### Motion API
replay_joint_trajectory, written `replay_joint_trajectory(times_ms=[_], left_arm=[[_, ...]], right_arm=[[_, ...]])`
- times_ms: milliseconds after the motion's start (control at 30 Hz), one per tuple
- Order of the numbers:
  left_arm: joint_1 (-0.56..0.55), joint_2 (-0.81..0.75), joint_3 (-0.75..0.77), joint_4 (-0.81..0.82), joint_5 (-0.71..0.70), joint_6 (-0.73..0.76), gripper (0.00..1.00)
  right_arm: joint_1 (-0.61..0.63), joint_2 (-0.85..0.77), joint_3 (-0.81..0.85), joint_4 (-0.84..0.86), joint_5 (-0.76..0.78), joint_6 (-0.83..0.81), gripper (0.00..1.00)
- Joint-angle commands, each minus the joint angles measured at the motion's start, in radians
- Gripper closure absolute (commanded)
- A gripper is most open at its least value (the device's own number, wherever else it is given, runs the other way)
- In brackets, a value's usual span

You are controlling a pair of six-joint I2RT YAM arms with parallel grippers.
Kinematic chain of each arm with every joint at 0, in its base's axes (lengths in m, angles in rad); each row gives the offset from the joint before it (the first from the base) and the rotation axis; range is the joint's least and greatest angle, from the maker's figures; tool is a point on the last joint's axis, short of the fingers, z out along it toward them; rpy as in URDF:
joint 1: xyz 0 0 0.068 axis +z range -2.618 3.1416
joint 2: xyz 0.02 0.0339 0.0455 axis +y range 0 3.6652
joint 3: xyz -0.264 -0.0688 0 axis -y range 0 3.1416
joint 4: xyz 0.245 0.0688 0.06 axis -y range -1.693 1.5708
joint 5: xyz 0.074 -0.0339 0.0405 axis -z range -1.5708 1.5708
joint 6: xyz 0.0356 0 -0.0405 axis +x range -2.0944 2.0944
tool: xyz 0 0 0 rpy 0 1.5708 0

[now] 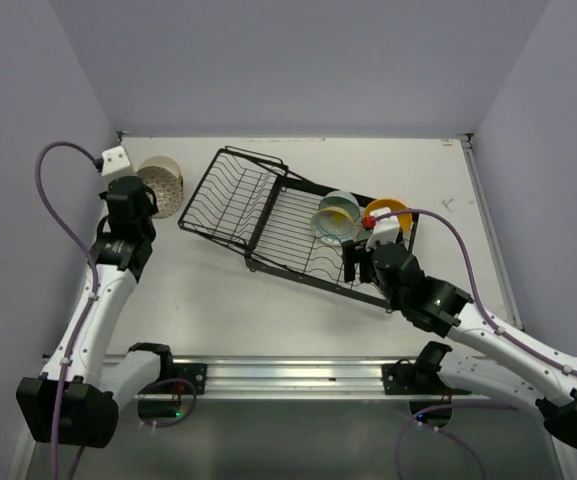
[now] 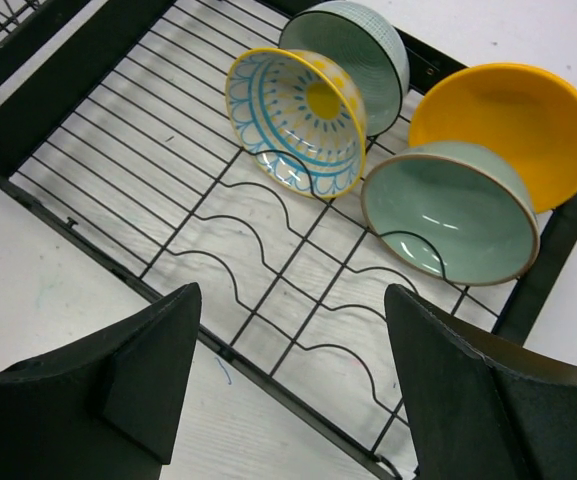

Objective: Unload the bowls from the dish rack

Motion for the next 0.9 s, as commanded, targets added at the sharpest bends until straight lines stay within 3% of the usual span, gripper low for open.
replay_joint_trajectory(times_ms=[0, 333, 867], left_arm=[[0.160, 0.022, 0.007, 0.048, -0.045, -0.141, 1.00], [0.396, 0.328, 0.071, -0.012, 0.290, -0.217, 1.00], [0.439, 0.525, 0.090, 0.028, 0.469, -0.210, 0.99]], right_arm=[[-0.005, -0.041, -0.015, 0.008, 0.062, -0.003, 0.22], [-0.007, -0.047, -0.047, 0.042, 0.043, 0.005, 0.20], [-0.007, -0.053, -0.051, 0.040, 0.039, 0.005, 0.19]])
